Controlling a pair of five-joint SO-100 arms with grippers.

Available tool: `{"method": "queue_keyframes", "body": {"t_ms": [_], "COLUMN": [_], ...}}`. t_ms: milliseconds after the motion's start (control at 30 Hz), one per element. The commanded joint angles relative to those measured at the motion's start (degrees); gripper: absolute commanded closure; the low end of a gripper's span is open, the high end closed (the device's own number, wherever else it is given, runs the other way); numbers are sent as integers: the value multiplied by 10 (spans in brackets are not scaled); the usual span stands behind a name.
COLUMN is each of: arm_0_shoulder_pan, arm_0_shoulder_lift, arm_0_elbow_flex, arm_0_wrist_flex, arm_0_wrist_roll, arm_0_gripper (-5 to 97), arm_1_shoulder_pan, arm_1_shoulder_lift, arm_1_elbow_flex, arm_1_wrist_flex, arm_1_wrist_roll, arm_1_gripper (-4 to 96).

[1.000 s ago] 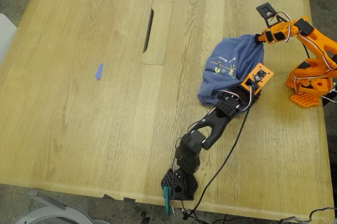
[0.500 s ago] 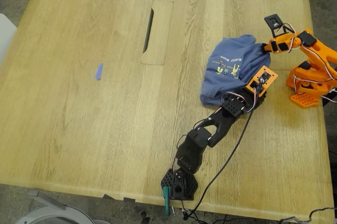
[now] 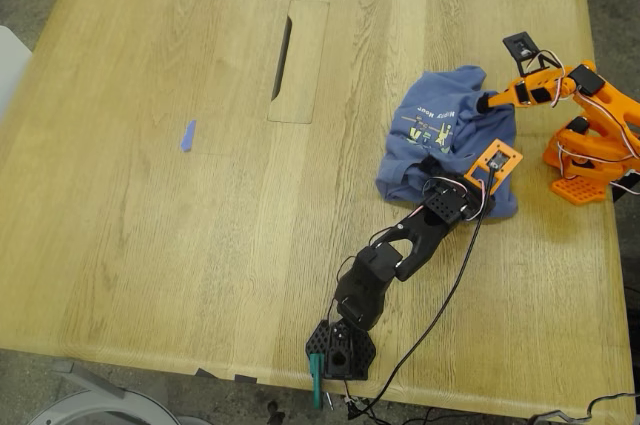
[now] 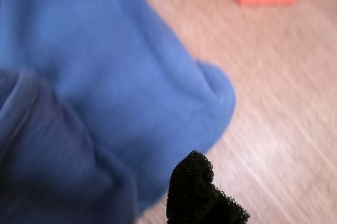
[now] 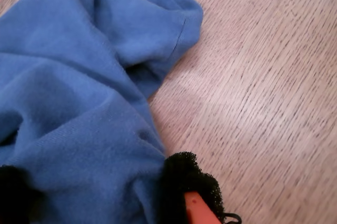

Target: Fold a T-shirt

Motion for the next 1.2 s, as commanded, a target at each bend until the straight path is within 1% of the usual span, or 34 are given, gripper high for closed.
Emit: {"method": "queue_keyframes", "body": {"t_ms": [0, 133, 233, 467, 633, 767, 800, 833, 867, 900, 933, 1000, 1033, 1133, 1167], "arm_0_shoulder_pan": [18, 32, 33, 30, 32, 11, 4, -1, -6, -11, -19, -34, -42, -64, -71], "arm_0_shoulder_lift": [95, 96, 95, 95, 88, 53, 37, 19, 2, -13, -24, -36, -42, -65, -74], "arm_0_elbow_flex": [-27, -49, -69, -108, -171, -279, -314, -348, -381, -405, -415, -417, -417, -411, -411], "arm_0_wrist_flex": [43, 77, 105, 131, 147, 150, 150, 150, 150, 144, 122, 80, 69, 23, 11], "arm_0_wrist_roll": [-11, -11, -11, 0, 8, 25, 31, 34, 37, 41, 44, 53, 49, 29, 23], "arm_0_gripper": [91, 87, 69, 58, 60, 81, 91, 106, 126, 153, 185, 280, 340, 576, 682], "arm_1_shoulder_pan": [-6, -3, 11, 14, -4, -35, -47, -62, -78, -96, -112, -134, -140, -167, -177], "arm_1_shoulder_lift": [19, 40, 42, 25, -6, -51, -64, -76, -87, -96, -104, -115, -120, -140, -146], "arm_1_elbow_flex": [-41, -62, -74, -149, -212, -234, -239, -244, -249, -251, -251, -242, -233, -213, -205], "arm_1_wrist_flex": [25, 76, 84, 142, 160, 104, 91, 80, 72, 64, 56, 31, 12, -25, -39], "arm_1_wrist_roll": [5, 9, 11, 11, 10, 1, -2, -4, -6, -7, -7, -4, -3, -10, -11], "arm_1_gripper": [500, 492, 511, 522, 540, 621, 667, 744, 836, 867, 871, 907, 911, 912, 913]}}
